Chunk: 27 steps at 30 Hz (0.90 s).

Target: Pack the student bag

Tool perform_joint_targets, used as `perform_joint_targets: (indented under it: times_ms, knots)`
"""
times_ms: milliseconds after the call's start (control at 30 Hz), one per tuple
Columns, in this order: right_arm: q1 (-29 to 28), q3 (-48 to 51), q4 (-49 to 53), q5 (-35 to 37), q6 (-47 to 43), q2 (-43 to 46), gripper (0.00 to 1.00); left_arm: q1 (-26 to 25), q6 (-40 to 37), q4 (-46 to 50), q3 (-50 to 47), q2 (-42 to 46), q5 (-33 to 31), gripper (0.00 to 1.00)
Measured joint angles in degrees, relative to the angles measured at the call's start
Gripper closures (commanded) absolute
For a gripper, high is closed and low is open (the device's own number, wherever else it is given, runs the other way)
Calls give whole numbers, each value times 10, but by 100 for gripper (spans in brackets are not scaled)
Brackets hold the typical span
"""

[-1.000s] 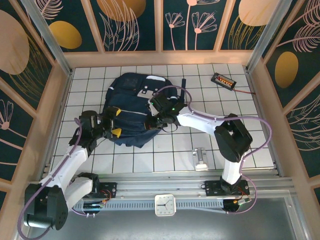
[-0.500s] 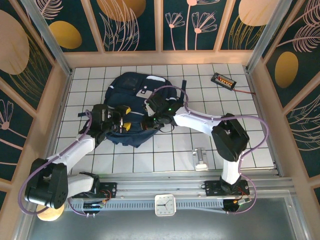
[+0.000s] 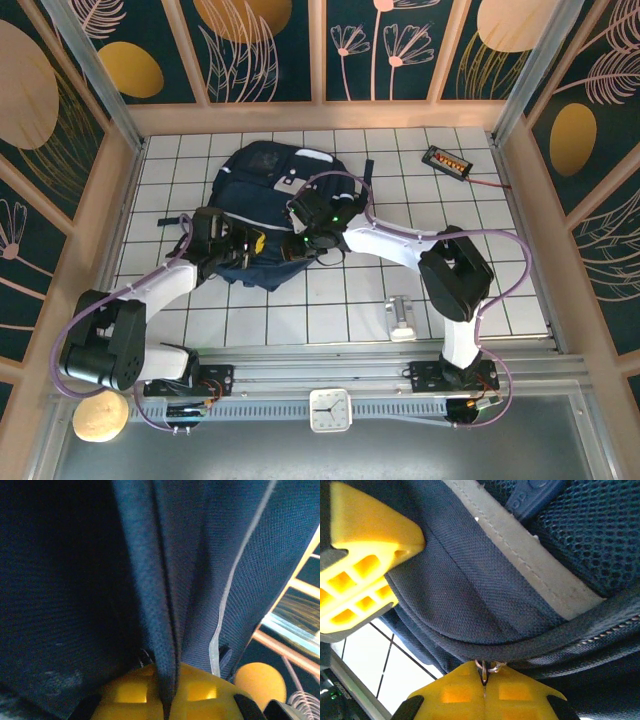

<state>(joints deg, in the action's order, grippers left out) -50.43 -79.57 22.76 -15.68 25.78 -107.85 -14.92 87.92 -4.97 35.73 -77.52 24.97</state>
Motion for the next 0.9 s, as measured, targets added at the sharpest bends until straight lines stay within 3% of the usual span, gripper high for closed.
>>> perform_joint_targets:
  times_ms: [133,367,567,867,900]
  knots:
    - [12,-1,15,6,-36,2,100,0,-139,131,90,-16,-13,100]
    - [63,-24,57,8,-135,7,100,3,-328,264,168,-16,-36,100]
    - [84,-68,97,-20,-203,-2,100,3,-408,295,187,-7,-39,100]
    - [110,-157,163,-66,-268,-78,100,3,-460,293,188,-1,-38,100]
    - [111,-161,164,-70,-270,-82,96,3,-460,293,188,-1,-38,100]
